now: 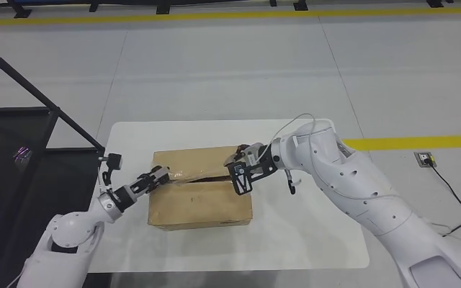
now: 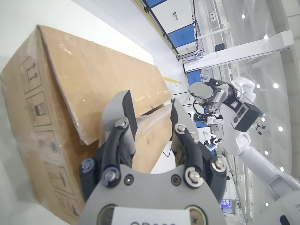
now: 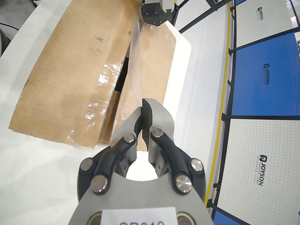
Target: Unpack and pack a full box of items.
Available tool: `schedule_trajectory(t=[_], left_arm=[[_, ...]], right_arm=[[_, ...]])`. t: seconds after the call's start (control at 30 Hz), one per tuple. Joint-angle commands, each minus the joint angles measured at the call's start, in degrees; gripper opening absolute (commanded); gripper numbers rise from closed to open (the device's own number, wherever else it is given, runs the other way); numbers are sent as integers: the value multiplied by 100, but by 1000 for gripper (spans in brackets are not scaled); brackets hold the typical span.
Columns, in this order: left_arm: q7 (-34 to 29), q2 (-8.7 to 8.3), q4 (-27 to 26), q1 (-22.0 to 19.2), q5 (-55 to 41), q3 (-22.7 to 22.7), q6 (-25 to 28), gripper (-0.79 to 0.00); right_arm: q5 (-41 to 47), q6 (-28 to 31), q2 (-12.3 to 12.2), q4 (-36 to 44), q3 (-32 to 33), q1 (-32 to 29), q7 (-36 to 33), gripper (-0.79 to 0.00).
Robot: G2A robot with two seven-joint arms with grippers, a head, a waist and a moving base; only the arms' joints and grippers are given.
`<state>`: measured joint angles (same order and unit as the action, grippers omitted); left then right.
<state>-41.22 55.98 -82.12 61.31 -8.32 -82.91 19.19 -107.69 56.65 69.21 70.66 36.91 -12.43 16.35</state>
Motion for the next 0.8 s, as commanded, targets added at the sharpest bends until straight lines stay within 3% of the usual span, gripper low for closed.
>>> schedule_trajectory(t=[0.0, 0.77], left_arm=[[59, 6, 3, -2, 97, 45, -4, -413], [119, 3, -20, 177, 171, -18, 24, -416]], right_arm=[[-5, -25, -2, -7, 13, -8, -5, -785], [-104, -133, -8, 69, 87, -168, -333, -785]])
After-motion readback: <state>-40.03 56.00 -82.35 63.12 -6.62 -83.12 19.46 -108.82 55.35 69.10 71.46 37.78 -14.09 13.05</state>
